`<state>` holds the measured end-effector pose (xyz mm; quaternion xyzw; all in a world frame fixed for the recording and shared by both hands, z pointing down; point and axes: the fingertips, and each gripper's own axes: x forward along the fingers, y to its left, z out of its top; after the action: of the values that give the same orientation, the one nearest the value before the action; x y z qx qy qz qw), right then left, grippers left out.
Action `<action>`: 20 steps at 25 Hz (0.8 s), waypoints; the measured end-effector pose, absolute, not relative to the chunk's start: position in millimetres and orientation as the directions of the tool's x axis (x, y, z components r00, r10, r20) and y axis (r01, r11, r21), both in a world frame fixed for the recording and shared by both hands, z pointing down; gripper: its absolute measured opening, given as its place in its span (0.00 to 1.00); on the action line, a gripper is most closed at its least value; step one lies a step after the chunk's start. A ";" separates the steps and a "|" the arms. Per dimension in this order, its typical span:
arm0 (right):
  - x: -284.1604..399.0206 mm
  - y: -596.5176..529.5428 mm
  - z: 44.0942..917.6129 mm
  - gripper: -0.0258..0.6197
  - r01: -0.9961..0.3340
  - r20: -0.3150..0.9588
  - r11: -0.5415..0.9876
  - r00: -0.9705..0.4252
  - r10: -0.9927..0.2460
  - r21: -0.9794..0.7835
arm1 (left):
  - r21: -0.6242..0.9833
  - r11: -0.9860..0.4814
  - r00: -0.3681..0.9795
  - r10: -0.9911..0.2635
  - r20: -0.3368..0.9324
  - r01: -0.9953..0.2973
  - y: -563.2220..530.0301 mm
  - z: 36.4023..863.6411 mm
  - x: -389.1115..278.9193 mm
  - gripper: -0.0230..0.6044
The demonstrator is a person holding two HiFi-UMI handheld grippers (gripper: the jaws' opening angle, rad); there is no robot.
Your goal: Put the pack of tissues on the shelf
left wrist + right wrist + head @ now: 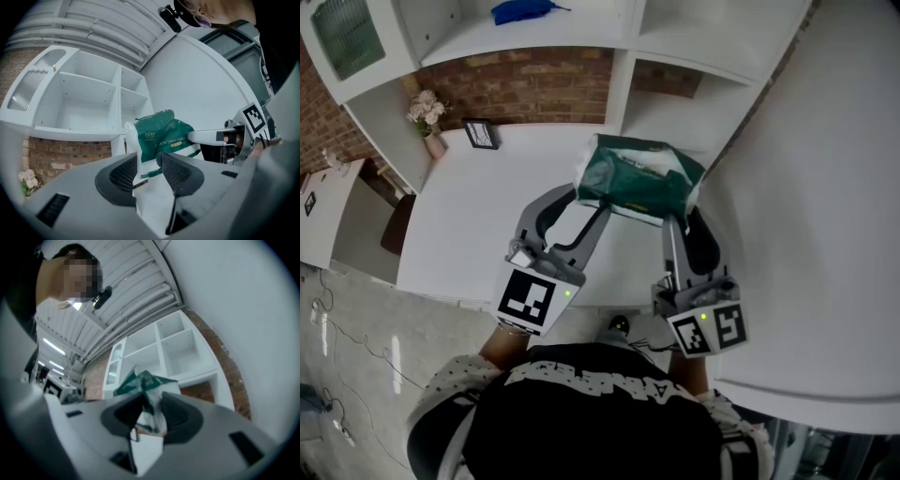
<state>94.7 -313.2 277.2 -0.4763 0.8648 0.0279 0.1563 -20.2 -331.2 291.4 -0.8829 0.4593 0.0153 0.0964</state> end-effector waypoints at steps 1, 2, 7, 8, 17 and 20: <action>95.8 -315.2 277.0 0.27 -0.831 -0.297 0.548 -0.500 -0.813 -0.102 | -0.156 -0.557 0.575 -0.810 -0.115 -0.816 -332.8 291.2 -19.1 0.34; 96.9 -317.6 276.9 0.27 -0.828 -0.297 0.550 -0.503 -0.812 -0.103 | -0.155 -0.554 0.571 -0.813 -0.114 -0.818 -334.7 291.1 -18.0 0.34; 104.6 -331.0 273.3 0.27 -0.817 -0.299 0.566 -0.516 -0.803 -0.109 | -0.158 -0.541 0.559 -0.822 -0.110 -0.826 -346.5 286.7 -10.7 0.34; 106.5 -333.2 272.4 0.27 -0.815 -0.300 0.569 -0.518 -0.801 -0.110 | -0.160 -0.538 0.556 -0.824 -0.111 -0.828 -348.4 285.4 -8.9 0.34; 123.4 -351.0 266.6 0.27 -0.797 -0.310 0.595 -0.542 -0.781 -0.106 | -0.170 -0.510 0.531 -0.839 -0.118 -0.843 -364.0 277.8 7.5 0.34; 128.3 -355.7 264.1 0.27 -0.789 -0.320 0.607 -0.552 -0.770 -0.099 | -0.179 -0.501 0.525 -0.841 -0.128 -0.847 -368.3 275.0 12.3 0.34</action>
<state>128.3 -355.7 264.1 -0.4426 0.8805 0.0280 0.1676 12.3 -368.3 275.0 -0.8663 0.4871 0.0121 0.1100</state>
